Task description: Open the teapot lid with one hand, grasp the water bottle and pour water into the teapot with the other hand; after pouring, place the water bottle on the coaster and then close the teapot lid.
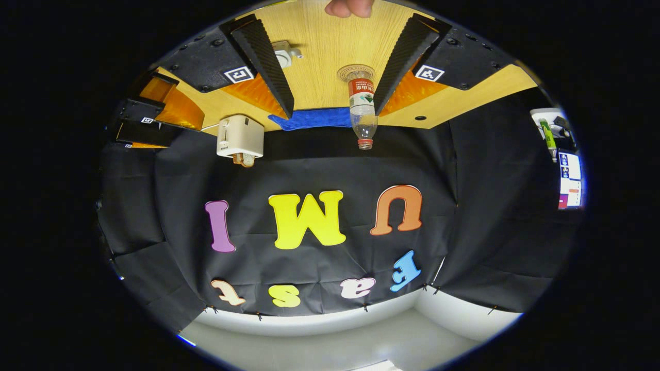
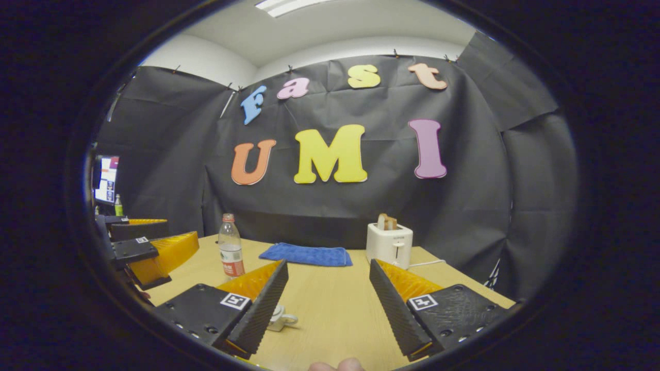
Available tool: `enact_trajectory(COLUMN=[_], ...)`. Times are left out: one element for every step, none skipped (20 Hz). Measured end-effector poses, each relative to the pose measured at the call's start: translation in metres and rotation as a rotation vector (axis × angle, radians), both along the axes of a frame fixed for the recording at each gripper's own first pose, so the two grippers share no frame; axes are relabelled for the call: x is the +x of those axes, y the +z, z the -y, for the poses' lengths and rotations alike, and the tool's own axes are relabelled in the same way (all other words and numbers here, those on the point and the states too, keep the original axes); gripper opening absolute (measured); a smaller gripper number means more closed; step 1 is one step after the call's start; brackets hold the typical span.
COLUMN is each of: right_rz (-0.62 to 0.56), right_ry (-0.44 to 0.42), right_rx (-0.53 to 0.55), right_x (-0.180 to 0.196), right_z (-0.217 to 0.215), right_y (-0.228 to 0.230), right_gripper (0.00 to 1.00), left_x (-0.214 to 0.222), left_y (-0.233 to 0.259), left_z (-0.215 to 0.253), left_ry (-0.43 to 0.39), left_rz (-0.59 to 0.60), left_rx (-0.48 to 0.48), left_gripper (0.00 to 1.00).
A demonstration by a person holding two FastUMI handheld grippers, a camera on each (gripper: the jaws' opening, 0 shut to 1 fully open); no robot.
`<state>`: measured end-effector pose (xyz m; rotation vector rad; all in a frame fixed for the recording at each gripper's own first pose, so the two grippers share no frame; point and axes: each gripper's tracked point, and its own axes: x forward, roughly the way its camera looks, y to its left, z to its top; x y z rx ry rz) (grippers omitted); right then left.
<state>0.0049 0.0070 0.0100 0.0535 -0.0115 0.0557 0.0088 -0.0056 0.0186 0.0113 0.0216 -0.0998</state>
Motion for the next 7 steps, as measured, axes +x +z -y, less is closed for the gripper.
enact_trajectory(right_rz=[-0.001,0.002,0.012,0.027,0.041,0.052,0.057], right_ry=[0.0,-0.004,-0.003,-0.007,-0.009,-0.011,-0.014], right_rx=[-0.008,-0.023,-0.041,-0.056,-0.065,-0.069,-0.066], right_x=[-0.002,-0.003,-0.005,-0.007,-0.008,-0.01,-0.012], right_z=[-0.003,-0.005,-0.008,-0.011,-0.014,-0.016,-0.016], right_y=[-0.001,0.001,0.005,0.011,0.015,0.017,0.018], right_gripper=[0.96,0.95,0.94,0.96,0.96,0.95,0.95], left_x=[0.0,0.0,-0.001,-0.002,-0.004,-0.005,-0.006], left_y=[-0.001,-0.002,-0.004,-0.003,0.004,0.008,0.008], left_z=[-0.003,-0.004,-0.003,-0.006,-0.013,-0.014,-0.014], left_ry=[0.006,0.011,0.003,0.01,0.023,0.025,0.025], left_rz=[0.002,-0.001,-0.013,-0.008,0.01,0.016,0.02], left_rx=[-0.006,-0.021,-0.022,-0.02,-0.02,-0.019,-0.021], left_gripper=[0.97,0.97,0.97,0.97,0.97,0.97,0.97])
